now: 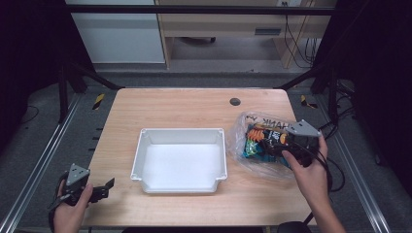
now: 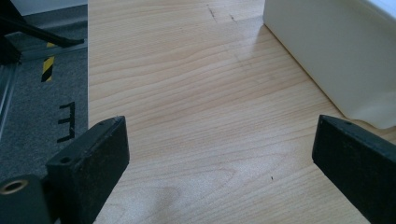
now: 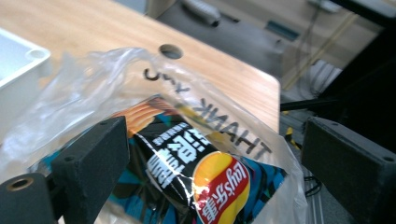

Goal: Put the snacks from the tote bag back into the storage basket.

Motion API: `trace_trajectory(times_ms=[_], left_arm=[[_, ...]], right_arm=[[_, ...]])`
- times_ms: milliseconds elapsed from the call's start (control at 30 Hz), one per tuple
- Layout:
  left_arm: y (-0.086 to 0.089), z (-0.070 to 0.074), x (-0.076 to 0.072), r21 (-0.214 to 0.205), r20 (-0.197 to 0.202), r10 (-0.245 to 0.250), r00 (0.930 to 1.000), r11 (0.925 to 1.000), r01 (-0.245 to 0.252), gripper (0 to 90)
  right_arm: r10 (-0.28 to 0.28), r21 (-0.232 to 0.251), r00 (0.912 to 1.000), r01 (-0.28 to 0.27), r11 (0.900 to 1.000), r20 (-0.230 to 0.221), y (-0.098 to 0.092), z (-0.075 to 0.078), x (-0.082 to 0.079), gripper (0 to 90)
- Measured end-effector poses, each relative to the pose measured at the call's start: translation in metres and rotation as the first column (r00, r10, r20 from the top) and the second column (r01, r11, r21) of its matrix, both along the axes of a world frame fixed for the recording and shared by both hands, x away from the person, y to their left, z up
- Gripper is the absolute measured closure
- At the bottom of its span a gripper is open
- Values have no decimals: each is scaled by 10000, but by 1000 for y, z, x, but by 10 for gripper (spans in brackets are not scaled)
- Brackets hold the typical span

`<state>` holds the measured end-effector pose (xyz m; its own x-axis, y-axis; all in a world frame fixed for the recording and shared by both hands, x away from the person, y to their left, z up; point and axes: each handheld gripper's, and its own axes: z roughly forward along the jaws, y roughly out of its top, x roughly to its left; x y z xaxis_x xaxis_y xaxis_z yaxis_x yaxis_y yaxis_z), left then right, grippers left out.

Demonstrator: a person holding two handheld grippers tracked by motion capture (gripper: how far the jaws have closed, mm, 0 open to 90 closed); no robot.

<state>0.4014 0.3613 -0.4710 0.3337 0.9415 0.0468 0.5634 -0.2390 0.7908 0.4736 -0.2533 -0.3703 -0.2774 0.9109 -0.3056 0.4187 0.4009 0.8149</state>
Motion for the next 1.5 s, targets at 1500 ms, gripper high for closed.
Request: trace_trajectory(times_ms=[1500], left_arm=[[-6, 1, 3, 194, 87, 6, 10000, 9998, -7, 35]], right_arm=[[3849, -1195, 8140, -4758, 8714, -4350, -3, 20, 67, 88]])
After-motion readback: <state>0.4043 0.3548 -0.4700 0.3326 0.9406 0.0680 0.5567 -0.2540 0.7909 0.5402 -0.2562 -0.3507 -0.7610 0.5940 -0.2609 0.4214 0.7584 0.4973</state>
